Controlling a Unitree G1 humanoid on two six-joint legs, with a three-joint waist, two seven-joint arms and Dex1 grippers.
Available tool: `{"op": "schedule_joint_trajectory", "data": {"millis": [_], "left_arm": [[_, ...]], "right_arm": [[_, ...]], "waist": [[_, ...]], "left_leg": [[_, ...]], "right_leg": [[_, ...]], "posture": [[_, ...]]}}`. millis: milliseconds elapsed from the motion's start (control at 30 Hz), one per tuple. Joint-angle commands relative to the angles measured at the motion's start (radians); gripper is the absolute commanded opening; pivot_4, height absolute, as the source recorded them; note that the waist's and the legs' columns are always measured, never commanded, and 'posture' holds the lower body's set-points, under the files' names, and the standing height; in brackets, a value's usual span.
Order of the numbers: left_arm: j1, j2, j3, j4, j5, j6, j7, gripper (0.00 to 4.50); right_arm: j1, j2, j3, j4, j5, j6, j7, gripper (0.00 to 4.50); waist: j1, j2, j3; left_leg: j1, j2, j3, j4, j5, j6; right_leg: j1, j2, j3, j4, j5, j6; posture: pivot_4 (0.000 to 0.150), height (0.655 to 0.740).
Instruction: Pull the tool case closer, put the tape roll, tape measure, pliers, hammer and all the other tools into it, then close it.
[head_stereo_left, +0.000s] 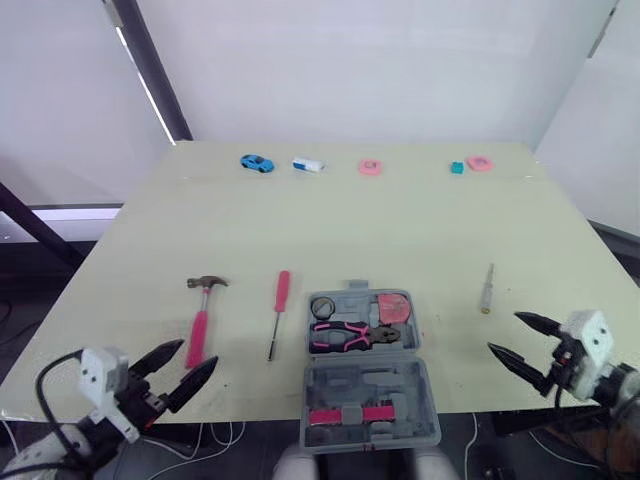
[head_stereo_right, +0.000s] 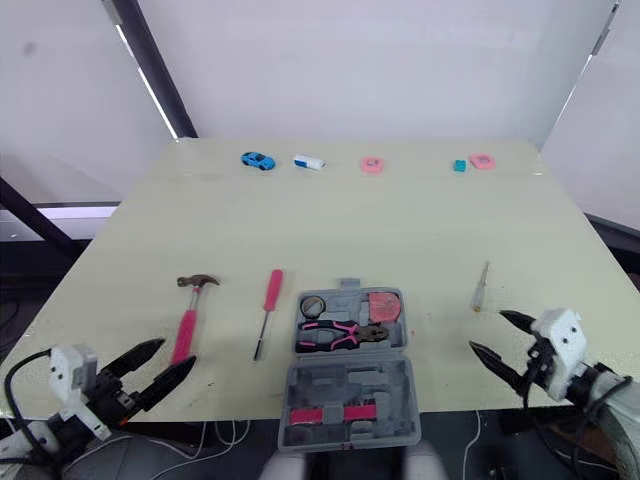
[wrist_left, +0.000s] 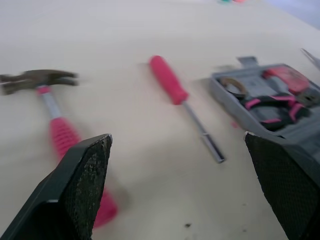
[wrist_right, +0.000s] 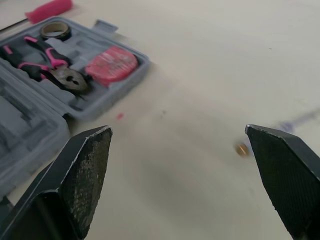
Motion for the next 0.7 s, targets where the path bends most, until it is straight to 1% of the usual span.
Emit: {"op": "schedule_joint_trajectory", "data": {"millis": [33, 67, 100, 133, 200, 233, 267, 300, 433, 533, 700], "left_arm": [[-0.024, 0.058, -0.070, -0.037, 0.031, 0.041, -0.048, 3.69], [-0.038, 0.075, -0.091, -0.033, 0.040, 0.048, -0.060, 3.31], [-0.056, 0.095, -0.118, -0.026, 0.058, 0.046, -0.078, 2.84], [-0.075, 0.114, -0.146, -0.019, 0.078, 0.043, -0.096, 2.40], [-0.117, 0.141, -0.193, -0.004, 0.110, 0.045, -0.118, 1.23], [-0.144, 0.157, -0.224, 0.007, 0.132, 0.052, -0.128, 0.87], [-0.166, 0.168, -0.245, 0.017, 0.146, 0.056, -0.135, 0.32], [-0.191, 0.172, -0.263, 0.026, 0.154, 0.074, -0.129, 0.07], [-0.246, 0.184, -0.329, 0.040, 0.188, 0.109, -0.134, 0.07], [-0.285, 0.180, -0.400, 0.048, 0.232, 0.123, -0.135, 0.07], [-0.372, 0.176, -0.482, 0.076, 0.303, 0.160, -0.117, 0.07]], "right_arm": [[-0.056, -0.041, 0.061, -0.034, -0.010, 0.051, 0.019, 3.67], [-0.070, -0.054, 0.082, -0.032, -0.013, 0.060, 0.035, 3.30], [-0.088, -0.063, 0.106, -0.020, -0.027, 0.059, 0.042, 2.81], [-0.106, -0.074, 0.132, -0.006, -0.047, 0.058, 0.049, 2.42], [-0.136, -0.103, 0.183, 0.020, -0.089, 0.045, 0.072, 1.23], [-0.155, -0.123, 0.218, 0.032, -0.114, 0.048, 0.090, 0.87], [-0.170, -0.135, 0.242, 0.043, -0.132, 0.049, 0.102, 0.32], [-0.188, -0.150, 0.271, 0.052, -0.149, 0.055, 0.114, 0.07], [-0.249, -0.201, 0.387, 0.065, -0.233, 0.074, 0.168, 0.07], [-0.329, -0.188, 0.484, 0.085, -0.303, 0.108, 0.180, 0.07], [-0.427, -0.149, 0.579, 0.117, -0.383, 0.141, 0.179, 0.07]], "waist": [[0.000, 0.000, 0.000], [0.001, 0.000, 0.000], [0.001, 0.000, 0.000], [0.001, 0.000, 0.000], [0.001, 0.000, 0.000], [0.003, 0.000, 0.000], [0.005, -0.001, 0.001], [0.005, -0.001, 0.001], [0.002, -0.001, 0.001], [-0.003, -0.001, 0.001], [0.002, -0.001, 0.001]], "left_leg": [[0.000, 0.000, 0.000, 0.000, 0.000, 0.000], [0.000, 0.000, 0.000, 0.000, 0.000, 0.000], [0.000, -0.001, 0.000, -0.001, 0.000, 0.000], [0.000, -0.001, 0.001, -0.001, 0.000, -0.001], [-0.002, -0.002, 0.002, -0.001, -0.001, -0.001], [-0.003, -0.002, 0.002, -0.001, -0.001, -0.001], [-0.003, -0.003, 0.003, -0.001, -0.001, -0.001], [-0.003, -0.003, 0.003, -0.001, -0.001, -0.001], [-0.002, -0.003, 0.003, -0.001, -0.001, -0.001], [-0.002, -0.003, 0.003, -0.001, -0.001, -0.001], [-0.002, -0.003, 0.003, 0.000, -0.001, -0.001]], "right_leg": [[0.000, 0.000, 0.000, 0.000, 0.000, 0.000], [0.001, 0.000, 0.000, 0.000, 0.001, -0.002], [0.001, 0.000, 0.000, 0.000, 0.002, -0.004], [0.001, 0.000, 0.000, 0.000, 0.002, -0.004], [0.001, 0.001, 0.000, -0.002, 0.001, -0.004], [0.000, 0.001, 0.000, -0.002, 0.001, -0.003], [0.000, 0.001, 0.000, -0.002, 0.001, -0.003], [0.000, 0.001, 0.000, -0.002, 0.001, -0.003], [0.001, 0.001, 0.000, -0.001, 0.001, -0.003], [0.001, 0.001, 0.000, -0.001, 0.001, -0.003], [0.001, 0.002, 0.000, 0.000, 0.001, -0.003]], "posture": [[0.150, 0.7400], [0.150, 0.7400], [0.150, 0.7400], [0.150, 0.7400], [0.150, 0.7400], [0.150, 0.7400], [0.150, 0.7400], [0.150, 0.7400], [0.150, 0.7400], [0.150, 0.7400], [0.150, 0.7400]]}}
